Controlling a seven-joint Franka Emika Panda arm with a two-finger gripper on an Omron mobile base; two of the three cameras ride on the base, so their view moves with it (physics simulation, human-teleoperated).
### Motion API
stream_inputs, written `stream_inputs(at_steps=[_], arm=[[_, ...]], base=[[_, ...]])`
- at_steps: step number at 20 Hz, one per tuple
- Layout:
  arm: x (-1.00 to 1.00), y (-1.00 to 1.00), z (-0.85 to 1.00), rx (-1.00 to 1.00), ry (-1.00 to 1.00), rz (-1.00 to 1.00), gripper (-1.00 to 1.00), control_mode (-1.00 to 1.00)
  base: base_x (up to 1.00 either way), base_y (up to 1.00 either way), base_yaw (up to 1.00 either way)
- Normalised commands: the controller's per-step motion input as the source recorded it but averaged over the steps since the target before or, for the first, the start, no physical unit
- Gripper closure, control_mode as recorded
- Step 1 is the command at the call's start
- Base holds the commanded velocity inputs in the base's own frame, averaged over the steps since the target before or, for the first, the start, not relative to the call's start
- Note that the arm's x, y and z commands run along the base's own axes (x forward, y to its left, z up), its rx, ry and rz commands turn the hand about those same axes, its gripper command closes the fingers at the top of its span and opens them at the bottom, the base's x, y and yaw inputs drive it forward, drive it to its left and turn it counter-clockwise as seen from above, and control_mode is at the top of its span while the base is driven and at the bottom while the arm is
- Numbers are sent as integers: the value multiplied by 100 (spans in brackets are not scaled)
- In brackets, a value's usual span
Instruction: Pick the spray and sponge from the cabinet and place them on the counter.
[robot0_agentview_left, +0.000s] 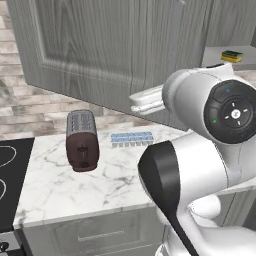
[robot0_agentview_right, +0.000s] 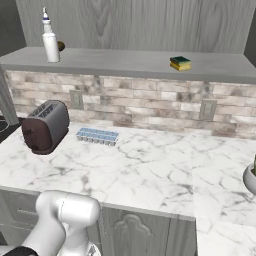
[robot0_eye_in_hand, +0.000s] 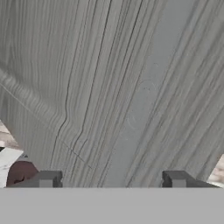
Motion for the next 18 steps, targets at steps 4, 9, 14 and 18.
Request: stream_inputs(at_steps=[4,9,14,18], arm=[[-32,-13,-28,-3,-3,-6,-100,-100],[-32,-2,0,2,-6,-1,-100,-100],[-26,-36,0,8,0,0,-100,-100],[-22,-71,2,16,0,0,-100,-100]], base=[[0,0,0],[0,0,0],[0,0,0],[0,0,0]])
